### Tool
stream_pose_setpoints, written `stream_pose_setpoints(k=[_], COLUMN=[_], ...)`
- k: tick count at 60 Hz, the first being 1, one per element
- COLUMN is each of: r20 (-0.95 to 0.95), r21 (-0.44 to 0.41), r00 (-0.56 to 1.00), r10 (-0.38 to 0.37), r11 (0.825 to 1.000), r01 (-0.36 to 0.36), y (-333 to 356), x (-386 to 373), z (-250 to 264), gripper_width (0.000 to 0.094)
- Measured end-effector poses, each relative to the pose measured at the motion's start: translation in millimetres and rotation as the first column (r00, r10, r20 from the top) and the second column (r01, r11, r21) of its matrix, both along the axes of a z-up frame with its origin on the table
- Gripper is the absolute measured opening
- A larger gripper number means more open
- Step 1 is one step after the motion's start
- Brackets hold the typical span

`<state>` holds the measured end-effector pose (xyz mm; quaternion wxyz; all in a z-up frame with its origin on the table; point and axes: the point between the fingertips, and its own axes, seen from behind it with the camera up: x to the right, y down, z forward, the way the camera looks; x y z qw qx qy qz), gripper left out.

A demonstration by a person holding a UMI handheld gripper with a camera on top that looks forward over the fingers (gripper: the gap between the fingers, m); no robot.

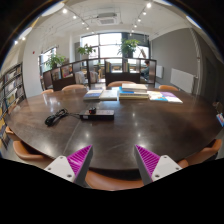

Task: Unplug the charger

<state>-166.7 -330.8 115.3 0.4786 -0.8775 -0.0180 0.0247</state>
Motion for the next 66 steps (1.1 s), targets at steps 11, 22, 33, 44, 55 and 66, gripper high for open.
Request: stream_pose_setpoints(k=[11,22,33,44,55,66], r20=[-0.007,-0.001,0.003,0.006,-0.025,-0.003], r21=[-0.076,-0.071,-0.029,-0.031,0.008,0.034], r00=[0.995,0.996,0.997,0.999,1.0,0.999], r10=[0.097,0.091,0.073,0.031,0.012,0.052], r11=[0.992,0.993,0.997,0.999,1.0,0.998], r01=[-0.098,-0.091,-0.073,-0.031,-0.012,-0.052], y=[68,186,300,341,342,359], x=[-73,-122,-144,-142,-144,-143], z=[-54,-70,-77,-98,-97,-4], gripper_width=[0.0846,0.084,0.0766,0.0468,0.0171,0.0121])
